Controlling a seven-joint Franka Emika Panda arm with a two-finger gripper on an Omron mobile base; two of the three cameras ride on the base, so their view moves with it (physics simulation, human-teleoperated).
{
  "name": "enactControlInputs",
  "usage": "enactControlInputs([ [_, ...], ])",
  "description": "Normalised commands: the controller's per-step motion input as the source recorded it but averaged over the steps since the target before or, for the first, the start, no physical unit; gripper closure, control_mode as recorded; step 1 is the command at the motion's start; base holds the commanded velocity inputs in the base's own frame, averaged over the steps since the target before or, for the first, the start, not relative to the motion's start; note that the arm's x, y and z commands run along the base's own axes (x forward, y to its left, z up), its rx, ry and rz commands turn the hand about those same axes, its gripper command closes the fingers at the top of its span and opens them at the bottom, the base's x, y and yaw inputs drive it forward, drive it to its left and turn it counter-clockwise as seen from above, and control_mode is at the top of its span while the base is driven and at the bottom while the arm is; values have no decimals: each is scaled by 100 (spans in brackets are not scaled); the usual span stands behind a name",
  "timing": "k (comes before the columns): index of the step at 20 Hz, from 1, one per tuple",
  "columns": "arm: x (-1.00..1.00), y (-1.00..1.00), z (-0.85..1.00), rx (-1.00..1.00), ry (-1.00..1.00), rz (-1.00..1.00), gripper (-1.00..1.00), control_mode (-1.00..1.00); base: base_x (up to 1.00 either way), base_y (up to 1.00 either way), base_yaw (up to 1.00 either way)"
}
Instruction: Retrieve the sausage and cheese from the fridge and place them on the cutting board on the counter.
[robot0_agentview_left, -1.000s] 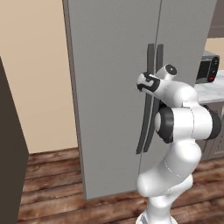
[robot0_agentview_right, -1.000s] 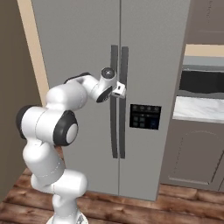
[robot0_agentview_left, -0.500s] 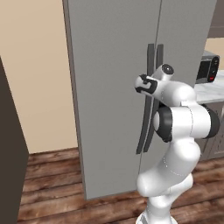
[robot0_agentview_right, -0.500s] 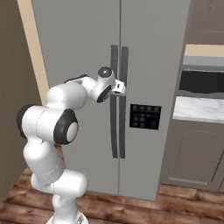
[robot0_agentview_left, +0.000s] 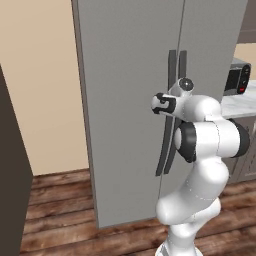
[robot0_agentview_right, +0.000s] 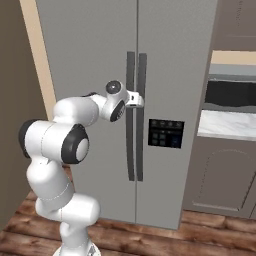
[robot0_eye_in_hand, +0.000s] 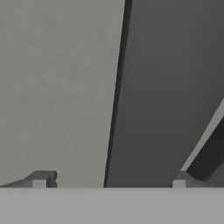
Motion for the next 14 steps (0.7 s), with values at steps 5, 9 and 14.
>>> enactControlInputs([
  [5,21,-16,0,-4,0,3,-100,-100,0,0,0],
  [9,37,-3,1,0,0,3,-100,-100,0,0,0],
  [14,44,0,11,0,0,2,100,-100,0,0,0],
])
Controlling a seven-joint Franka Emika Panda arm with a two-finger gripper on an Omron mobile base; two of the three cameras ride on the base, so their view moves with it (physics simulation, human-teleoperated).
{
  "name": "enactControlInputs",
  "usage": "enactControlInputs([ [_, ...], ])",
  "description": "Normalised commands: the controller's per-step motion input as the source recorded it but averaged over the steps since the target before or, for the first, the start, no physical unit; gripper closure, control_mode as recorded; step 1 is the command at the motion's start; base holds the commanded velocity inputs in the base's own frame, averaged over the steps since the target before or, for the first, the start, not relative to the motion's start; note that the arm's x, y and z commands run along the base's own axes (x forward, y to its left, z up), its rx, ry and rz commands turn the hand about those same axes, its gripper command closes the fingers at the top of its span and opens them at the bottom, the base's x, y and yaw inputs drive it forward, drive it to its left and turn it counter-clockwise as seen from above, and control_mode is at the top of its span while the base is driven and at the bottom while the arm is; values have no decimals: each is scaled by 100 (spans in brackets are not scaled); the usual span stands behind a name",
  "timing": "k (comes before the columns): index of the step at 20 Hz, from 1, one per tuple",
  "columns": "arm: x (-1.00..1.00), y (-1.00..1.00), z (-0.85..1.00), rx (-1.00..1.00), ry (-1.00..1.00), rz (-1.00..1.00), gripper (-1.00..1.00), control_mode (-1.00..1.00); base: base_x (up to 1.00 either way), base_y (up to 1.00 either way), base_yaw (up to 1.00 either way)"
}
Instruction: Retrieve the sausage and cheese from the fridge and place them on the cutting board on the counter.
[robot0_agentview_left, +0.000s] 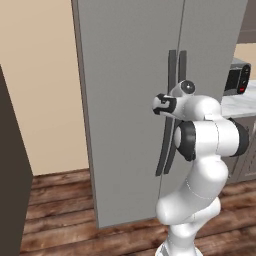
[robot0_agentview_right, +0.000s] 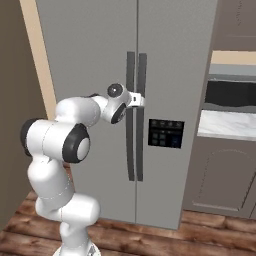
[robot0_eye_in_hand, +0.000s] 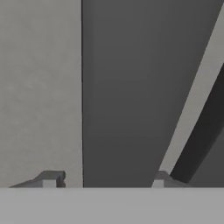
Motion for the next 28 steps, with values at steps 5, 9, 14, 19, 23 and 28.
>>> enactControlInputs([
  [5,49,0,19,0,0,3,100,-100,0,0,0],
  [9,35,9,29,0,0,2,100,-100,0,0,0],
  [14,13,12,40,0,0,1,100,-100,0,0,0],
  [19,0,33,53,0,0,0,100,-100,0,0,0],
  [23,-5,34,61,0,0,0,100,-100,0,0,0],
  [28,-32,21,72,2,0,0,100,-100,0,0,0],
])
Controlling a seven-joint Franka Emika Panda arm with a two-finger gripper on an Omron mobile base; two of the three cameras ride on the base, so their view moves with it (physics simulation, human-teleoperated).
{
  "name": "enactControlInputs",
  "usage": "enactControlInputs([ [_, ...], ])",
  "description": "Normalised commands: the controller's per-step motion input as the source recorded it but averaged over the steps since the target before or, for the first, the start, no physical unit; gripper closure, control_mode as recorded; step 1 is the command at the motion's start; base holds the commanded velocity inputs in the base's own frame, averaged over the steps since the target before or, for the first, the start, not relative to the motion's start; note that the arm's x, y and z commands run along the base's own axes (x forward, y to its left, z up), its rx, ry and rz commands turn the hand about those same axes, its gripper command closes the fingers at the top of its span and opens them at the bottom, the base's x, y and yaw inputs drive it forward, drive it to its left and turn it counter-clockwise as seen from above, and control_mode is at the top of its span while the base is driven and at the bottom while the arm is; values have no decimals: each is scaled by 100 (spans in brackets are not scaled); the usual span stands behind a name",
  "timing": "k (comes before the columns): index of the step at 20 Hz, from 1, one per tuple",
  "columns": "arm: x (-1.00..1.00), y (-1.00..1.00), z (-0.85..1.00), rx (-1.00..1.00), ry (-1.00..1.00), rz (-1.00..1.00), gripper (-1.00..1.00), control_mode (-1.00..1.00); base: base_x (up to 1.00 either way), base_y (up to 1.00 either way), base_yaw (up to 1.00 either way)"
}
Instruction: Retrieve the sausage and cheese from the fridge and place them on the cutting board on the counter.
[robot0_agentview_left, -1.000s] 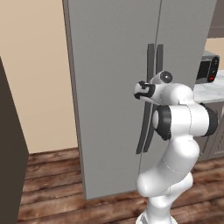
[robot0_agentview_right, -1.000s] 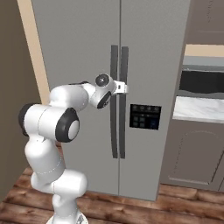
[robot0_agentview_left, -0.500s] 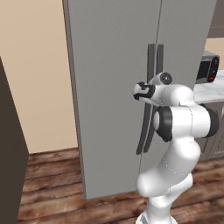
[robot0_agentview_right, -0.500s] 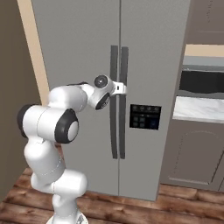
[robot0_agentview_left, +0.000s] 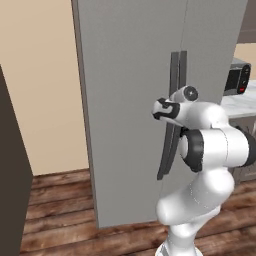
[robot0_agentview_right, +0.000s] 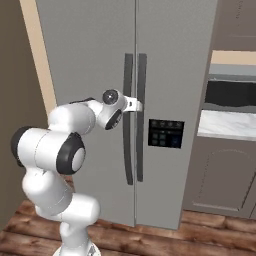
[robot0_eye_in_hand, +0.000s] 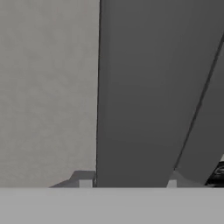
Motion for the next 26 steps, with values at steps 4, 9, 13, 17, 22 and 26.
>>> enactControlInputs([
  [4,-53,8,79,5,3,0,100,-100,0,0,0],
  [9,-63,13,87,4,3,0,100,-100,0,0,0],
  [13,-69,32,96,2,6,0,100,-100,0,0,0],
  [17,-68,42,96,4,6,0,100,-100,0,0,0],
  [22,-27,28,80,6,2,1,100,-100,0,0,0],
  [26,-31,6,68,4,0,1,-100,-100,0,0,0],
])
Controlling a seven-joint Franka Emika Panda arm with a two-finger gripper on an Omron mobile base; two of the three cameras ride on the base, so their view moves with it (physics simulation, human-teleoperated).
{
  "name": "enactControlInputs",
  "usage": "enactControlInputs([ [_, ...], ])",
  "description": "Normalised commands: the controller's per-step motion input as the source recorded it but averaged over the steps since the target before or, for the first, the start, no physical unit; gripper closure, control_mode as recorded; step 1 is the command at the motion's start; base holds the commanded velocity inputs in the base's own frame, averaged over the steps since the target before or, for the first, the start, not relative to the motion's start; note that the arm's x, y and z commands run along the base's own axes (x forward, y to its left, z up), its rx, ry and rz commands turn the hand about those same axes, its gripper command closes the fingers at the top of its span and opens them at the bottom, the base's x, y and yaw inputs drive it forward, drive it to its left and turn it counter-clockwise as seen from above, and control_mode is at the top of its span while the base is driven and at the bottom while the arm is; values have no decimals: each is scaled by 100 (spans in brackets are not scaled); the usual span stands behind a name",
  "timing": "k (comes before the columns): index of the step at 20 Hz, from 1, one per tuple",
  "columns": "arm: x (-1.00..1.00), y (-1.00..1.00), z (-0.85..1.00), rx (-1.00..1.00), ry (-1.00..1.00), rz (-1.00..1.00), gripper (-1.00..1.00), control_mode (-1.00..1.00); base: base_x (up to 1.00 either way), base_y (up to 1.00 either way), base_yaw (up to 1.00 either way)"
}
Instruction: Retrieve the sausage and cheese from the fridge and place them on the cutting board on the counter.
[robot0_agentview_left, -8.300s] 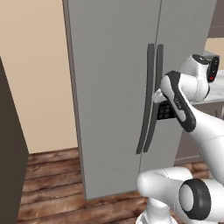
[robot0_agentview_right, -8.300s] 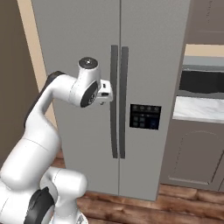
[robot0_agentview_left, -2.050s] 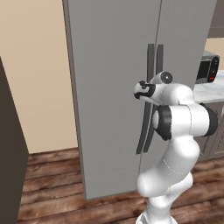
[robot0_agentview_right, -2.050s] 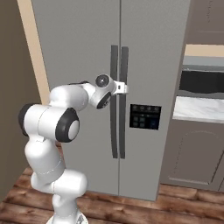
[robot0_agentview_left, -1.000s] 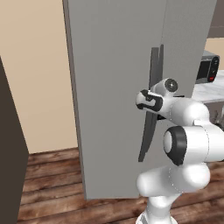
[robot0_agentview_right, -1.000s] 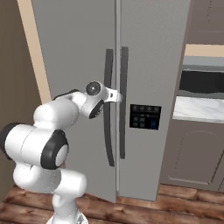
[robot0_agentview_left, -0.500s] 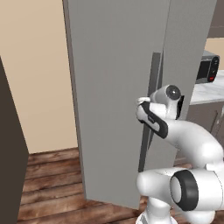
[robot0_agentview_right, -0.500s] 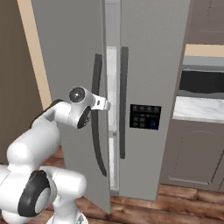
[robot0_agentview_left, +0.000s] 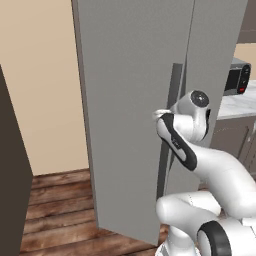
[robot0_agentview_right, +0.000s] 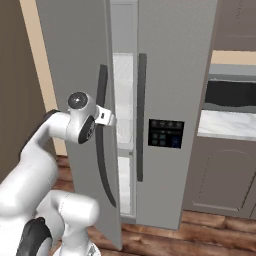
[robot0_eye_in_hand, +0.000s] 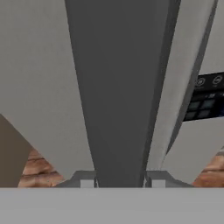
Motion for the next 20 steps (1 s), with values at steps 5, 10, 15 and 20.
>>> enactControlInputs([
  [5,-51,-10,55,1,1,0,-100,-100,0,0,0],
  [10,-89,-78,35,10,0,0,-100,-100,0,0,0],
  [15,-15,-88,50,20,3,-1,-100,-100,0,0,0],
  [20,46,-67,38,28,12,-1,-100,-100,0,0,0],
])
